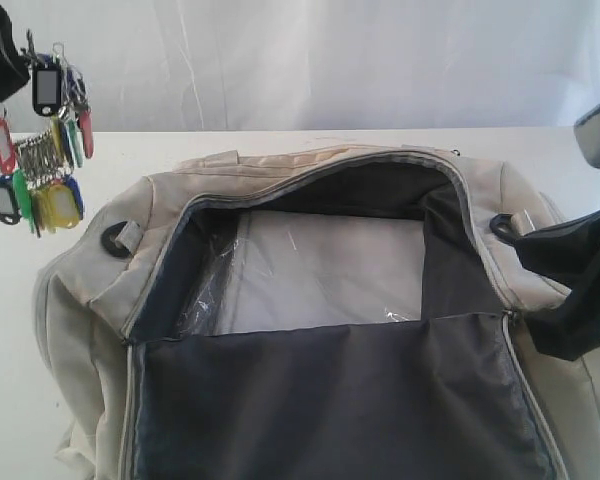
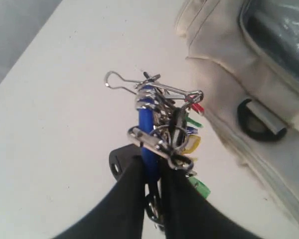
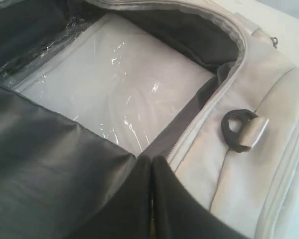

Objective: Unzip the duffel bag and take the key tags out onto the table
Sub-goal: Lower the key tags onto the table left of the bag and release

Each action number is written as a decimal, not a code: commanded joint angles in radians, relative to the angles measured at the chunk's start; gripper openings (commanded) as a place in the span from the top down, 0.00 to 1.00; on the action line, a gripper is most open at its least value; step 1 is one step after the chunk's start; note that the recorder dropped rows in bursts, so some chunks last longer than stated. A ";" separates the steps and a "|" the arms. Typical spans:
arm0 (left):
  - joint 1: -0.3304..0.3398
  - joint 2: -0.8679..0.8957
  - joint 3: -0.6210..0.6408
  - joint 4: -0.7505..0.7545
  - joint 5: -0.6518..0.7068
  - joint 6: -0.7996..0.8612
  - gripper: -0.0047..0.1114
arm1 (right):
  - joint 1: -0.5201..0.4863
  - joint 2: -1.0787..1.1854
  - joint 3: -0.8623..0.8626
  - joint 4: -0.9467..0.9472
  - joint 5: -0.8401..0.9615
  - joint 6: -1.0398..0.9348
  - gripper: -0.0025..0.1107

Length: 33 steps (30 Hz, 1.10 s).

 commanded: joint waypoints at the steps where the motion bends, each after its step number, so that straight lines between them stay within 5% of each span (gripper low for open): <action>1: 0.043 0.005 0.113 0.017 -0.118 -0.039 0.96 | 0.005 -0.004 0.006 -0.009 -0.020 -0.006 0.98; 11: 0.073 0.153 0.352 0.046 -0.341 -0.152 0.96 | 0.005 -0.004 0.006 -0.005 -0.023 -0.006 0.98; 25: 0.073 0.246 0.382 -0.095 -0.436 -0.181 0.96 | 0.005 -0.004 0.006 -0.004 -0.034 -0.006 0.98; 33: 0.071 0.246 0.333 -0.239 -0.370 -0.144 0.66 | 0.005 -0.004 0.006 -0.004 -0.034 -0.006 0.98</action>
